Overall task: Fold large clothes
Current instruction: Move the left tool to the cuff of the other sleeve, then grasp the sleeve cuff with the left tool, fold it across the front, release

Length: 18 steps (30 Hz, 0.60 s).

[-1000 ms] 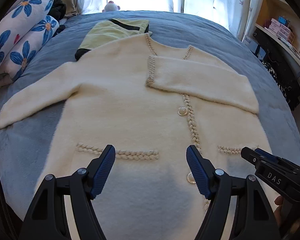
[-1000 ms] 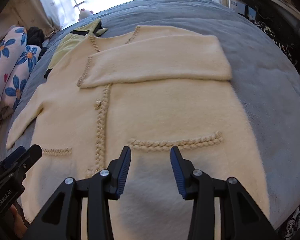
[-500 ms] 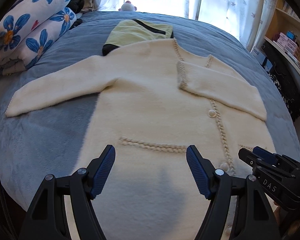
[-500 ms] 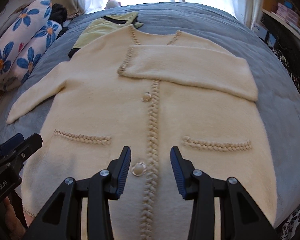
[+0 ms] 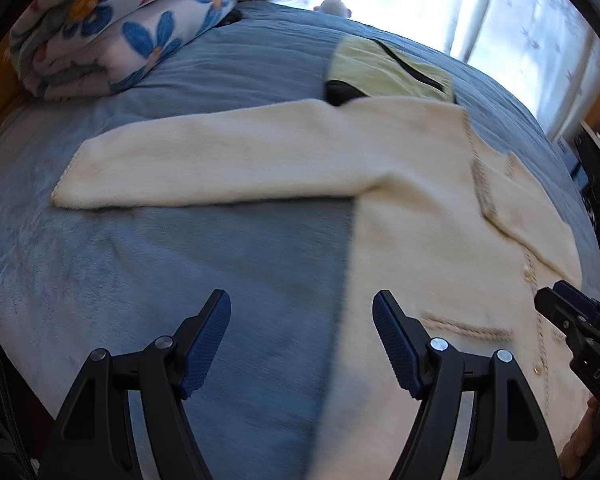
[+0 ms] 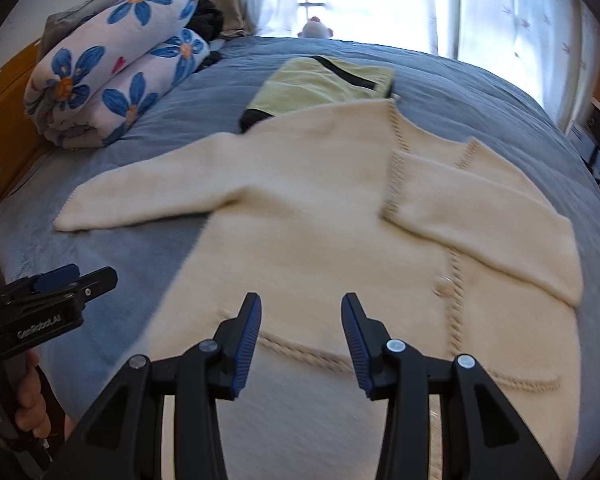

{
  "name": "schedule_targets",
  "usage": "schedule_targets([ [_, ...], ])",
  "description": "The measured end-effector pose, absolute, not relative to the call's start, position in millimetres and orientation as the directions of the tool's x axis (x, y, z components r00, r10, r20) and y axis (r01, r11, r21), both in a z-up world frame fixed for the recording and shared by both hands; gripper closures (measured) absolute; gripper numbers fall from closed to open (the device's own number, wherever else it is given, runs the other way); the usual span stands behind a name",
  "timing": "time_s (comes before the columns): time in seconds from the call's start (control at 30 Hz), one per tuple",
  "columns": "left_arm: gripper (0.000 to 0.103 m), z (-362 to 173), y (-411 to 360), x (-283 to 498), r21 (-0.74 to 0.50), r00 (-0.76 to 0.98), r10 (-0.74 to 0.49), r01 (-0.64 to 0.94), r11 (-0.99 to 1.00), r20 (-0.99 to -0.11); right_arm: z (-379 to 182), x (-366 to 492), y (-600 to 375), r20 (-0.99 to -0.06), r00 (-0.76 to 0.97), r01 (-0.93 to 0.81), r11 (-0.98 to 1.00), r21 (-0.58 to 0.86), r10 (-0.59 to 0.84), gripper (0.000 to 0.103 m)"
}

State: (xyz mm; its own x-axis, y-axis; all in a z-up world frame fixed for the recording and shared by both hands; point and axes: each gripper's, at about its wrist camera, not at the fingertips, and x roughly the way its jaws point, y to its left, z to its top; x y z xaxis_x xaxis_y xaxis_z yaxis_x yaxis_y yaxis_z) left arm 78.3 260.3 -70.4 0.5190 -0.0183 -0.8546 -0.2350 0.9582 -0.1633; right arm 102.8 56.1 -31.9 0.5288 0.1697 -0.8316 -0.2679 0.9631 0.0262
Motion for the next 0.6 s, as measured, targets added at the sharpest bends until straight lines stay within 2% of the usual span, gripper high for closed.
schedule_targets([
  [0.1, 0.031, -85, 303, 86, -0.216, 0.519, -0.045, -0.275, 0.937, -0.854, -34, 112, 85, -0.819, 0.538, -0.305, 0.952, 0.030, 0.198, 0.054],
  [0.33, 0.031, -130, 401, 101, -0.387, 0.515, -0.158, -0.373, 0.843, -0.842, -52, 138, 141, -0.823, 0.521, -0.352, 0.935, 0.036, 0.228, 0.054],
  [0.5, 0.031, -156, 459, 112, -0.564, 0.577, -0.287, -0.383, 0.732, -0.765, -71, 149, 160, -0.844, 0.478, -0.364, 0.930, 0.062, 0.243, 0.054],
  [0.6, 0.032, -166, 484, 120, -0.619, 0.613, -0.301, -0.406, 0.672, -0.730, -81, 153, 163, -0.855, 0.458, -0.359, 0.931, 0.072, 0.243, 0.054],
])
